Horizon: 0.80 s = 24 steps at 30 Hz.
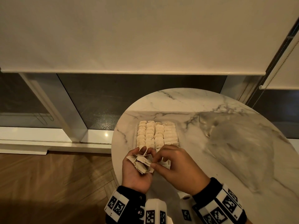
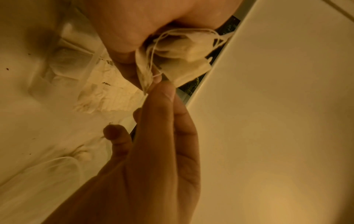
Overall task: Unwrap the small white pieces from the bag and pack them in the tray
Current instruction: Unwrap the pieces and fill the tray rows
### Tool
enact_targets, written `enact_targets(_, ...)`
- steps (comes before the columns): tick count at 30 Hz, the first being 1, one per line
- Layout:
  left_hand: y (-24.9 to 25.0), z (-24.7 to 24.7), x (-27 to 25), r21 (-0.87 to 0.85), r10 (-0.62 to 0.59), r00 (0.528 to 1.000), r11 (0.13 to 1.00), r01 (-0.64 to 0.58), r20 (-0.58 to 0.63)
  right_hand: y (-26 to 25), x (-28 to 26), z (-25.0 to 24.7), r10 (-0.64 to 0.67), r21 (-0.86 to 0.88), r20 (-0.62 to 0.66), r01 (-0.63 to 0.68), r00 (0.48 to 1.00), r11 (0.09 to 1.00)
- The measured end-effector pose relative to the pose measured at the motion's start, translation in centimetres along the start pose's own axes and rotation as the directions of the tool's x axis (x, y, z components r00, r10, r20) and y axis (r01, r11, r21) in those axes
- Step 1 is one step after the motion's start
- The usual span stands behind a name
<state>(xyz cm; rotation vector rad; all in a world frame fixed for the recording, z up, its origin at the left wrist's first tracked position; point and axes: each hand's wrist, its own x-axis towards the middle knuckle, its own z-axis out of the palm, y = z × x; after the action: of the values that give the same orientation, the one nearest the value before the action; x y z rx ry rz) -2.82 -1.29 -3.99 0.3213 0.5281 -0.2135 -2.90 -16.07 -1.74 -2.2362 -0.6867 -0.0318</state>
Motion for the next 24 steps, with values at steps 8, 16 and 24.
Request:
enact_targets(8,-0.9,-0.1,0.2,0.050,-0.021,0.999,0.998,0.023,-0.044,-0.2,0.1,0.5,-0.050,-0.019,0.034,0.051,0.998,0.999)
enact_targets(16,-1.5,0.2,0.2,0.044,-0.010,0.999,0.999,0.012,-0.040,-0.5,0.3,0.2,0.057,0.133,-0.063,-0.048,0.996,0.990)
enact_targets(24,-1.6,0.0,0.3,0.059,-0.019,1.000,0.998,0.019,-0.007,-0.8,0.3,-0.5,0.135,0.251,-0.088,-0.109,0.987,0.962)
